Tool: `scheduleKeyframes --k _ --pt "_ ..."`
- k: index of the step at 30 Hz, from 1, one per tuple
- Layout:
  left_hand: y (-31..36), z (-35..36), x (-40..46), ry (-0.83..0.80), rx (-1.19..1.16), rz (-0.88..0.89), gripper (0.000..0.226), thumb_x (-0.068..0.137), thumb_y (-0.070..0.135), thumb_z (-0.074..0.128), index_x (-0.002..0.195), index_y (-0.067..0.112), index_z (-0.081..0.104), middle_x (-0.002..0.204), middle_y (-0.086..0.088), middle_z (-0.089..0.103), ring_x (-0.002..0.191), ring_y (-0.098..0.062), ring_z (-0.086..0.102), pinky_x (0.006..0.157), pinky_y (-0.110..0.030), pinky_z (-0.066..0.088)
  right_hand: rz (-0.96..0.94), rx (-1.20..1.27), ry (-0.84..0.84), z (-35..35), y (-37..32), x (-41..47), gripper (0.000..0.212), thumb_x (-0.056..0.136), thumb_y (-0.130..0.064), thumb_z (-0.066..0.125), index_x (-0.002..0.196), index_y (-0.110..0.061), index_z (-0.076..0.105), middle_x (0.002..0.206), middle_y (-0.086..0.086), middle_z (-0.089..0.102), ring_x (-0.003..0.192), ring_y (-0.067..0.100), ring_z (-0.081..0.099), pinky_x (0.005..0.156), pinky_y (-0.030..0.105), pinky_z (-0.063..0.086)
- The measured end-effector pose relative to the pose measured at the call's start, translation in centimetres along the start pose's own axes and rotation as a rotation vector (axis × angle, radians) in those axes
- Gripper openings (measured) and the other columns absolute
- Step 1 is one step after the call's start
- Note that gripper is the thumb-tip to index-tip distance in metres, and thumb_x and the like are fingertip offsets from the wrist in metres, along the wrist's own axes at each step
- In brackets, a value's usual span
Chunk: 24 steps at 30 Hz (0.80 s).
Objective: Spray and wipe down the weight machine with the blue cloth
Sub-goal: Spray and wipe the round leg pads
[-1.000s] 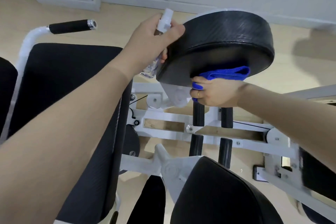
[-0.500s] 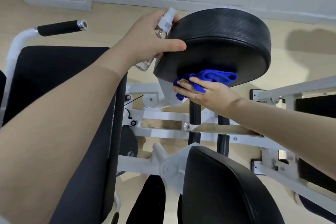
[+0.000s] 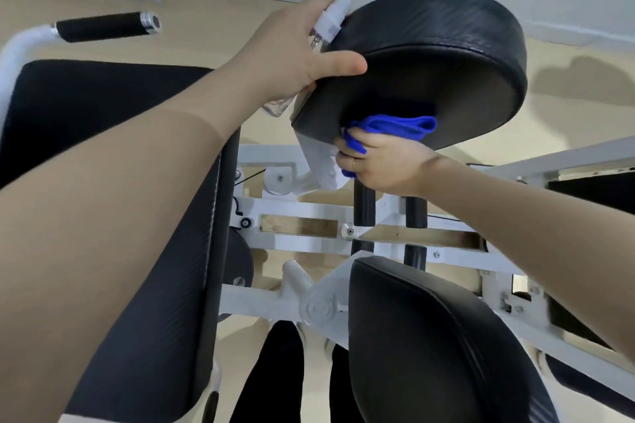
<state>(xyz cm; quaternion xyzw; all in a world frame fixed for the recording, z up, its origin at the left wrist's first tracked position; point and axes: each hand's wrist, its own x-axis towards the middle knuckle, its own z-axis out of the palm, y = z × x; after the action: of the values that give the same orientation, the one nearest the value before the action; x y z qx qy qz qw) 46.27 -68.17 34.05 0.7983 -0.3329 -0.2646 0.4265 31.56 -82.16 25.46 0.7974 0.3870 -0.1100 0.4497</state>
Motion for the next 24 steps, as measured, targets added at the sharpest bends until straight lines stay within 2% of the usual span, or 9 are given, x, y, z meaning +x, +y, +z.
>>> scheduleKeyframes --k 2,5,7,9,11,14,17,20,24 --pt "-0.1 0.1 -0.2 0.01 -0.008 0.015 0.055 0.064 0.051 0.066 0.106 0.019 0.054 0.074 0.019 0.052 0.057 0.006 0.049 0.06 -0.025 0.043 -0.011 0.007 -0.024 -0.4 0.3 -0.1 0.017 0.081 -0.022 0.06 0.092 -0.025 0.073 0.123 0.0 0.059 0.126 0.031 0.045 0.113 0.045 0.022" --pt "-0.1 0.4 -0.5 0.05 -0.015 0.027 0.036 0.071 0.043 0.067 0.101 0.031 0.05 0.072 0.022 0.053 0.055 0.011 0.05 0.057 -0.02 0.042 0.091 0.072 0.082 -1.9 -0.1 3.9 0.009 0.07 -0.031 0.069 0.077 -0.035 0.074 0.104 -0.011 0.068 0.114 0.021 0.056 0.109 0.04 0.033" --pt "-0.3 0.6 -1.0 0.088 -0.012 0.023 0.037 0.07 0.043 0.067 0.1 0.03 0.049 0.07 0.021 0.052 0.052 0.009 0.05 0.056 -0.019 0.042 0.133 0.164 0.178 -2.4 -1.0 6.0 0.007 0.064 -0.032 0.073 0.071 -0.036 0.074 0.096 -0.012 0.07 0.11 0.019 0.058 0.107 0.039 0.034" --pt "-0.5 0.8 -1.5 0.128 -0.026 0.018 0.043 0.066 0.047 0.066 0.1 0.027 0.051 0.068 0.019 0.052 0.051 0.007 0.049 0.056 -0.02 0.041 0.141 0.141 0.183 -1.7 -1.4 5.9 0.01 0.066 -0.031 0.073 0.075 -0.034 0.075 0.101 -0.01 0.069 0.114 0.02 0.057 0.109 0.038 0.032" --pt "-0.5 1.2 -2.1 0.16 -0.042 0.0 0.047 0.063 0.051 0.065 0.101 0.026 0.052 0.07 0.018 0.053 0.054 0.005 0.05 0.058 -0.023 0.044 0.154 0.16 0.139 -0.7 -1.7 2.4 0.015 0.077 -0.026 0.062 0.084 -0.031 0.075 0.106 -0.008 0.067 0.117 0.018 0.056 0.109 0.035 0.031" --pt "-0.4 1.2 -3.0 0.206 -0.094 -0.051 0.047 0.063 0.046 0.07 0.102 0.025 0.054 0.073 0.018 0.055 0.055 0.003 0.05 0.062 -0.026 0.046 0.359 0.323 0.181 0.7 -1.2 -4.4 0.038 0.084 -0.013 0.037 0.073 -0.022 0.072 0.092 -0.003 0.067 0.103 0.024 0.06 0.093 0.036 0.029" --pt "0.0 1.5 -3.8 0.203 -0.085 -0.085 0.036 0.073 0.033 0.073 0.101 0.028 0.05 0.077 0.017 0.056 0.058 0.001 0.05 0.06 -0.023 0.042 0.58 0.42 0.431 -0.5 0.7 -8.0 0.044 0.085 -0.009 0.032 0.082 -0.025 0.073 0.104 0.0 0.065 0.106 0.029 0.043 0.087 0.042 0.026" --pt "0.7 1.6 -4.7 0.225 -0.084 -0.118 0.037 0.073 0.029 0.074 0.101 0.029 0.05 0.078 0.017 0.057 0.06 0.0 0.052 0.059 -0.024 0.043 0.772 0.448 0.656 -4.1 2.7 -6.4 0.033 0.088 -0.008 0.045 0.097 -0.03 0.068 0.116 -0.002 0.047 0.105 0.027 0.039 0.088 0.044 0.025" --pt "1.2 2.2 -6.1 0.274 -0.095 -0.147 0.037 0.074 0.027 0.072 0.104 0.027 0.051 0.079 0.015 0.059 0.064 -0.001 0.053 0.059 -0.018 0.046 0.959 0.626 0.769 -7.0 2.8 -5.3 0.03 0.084 -0.012 0.054 0.102 -0.033 0.066 0.118 -0.004 0.042 0.106 0.026 0.039 0.085 0.045 0.027"
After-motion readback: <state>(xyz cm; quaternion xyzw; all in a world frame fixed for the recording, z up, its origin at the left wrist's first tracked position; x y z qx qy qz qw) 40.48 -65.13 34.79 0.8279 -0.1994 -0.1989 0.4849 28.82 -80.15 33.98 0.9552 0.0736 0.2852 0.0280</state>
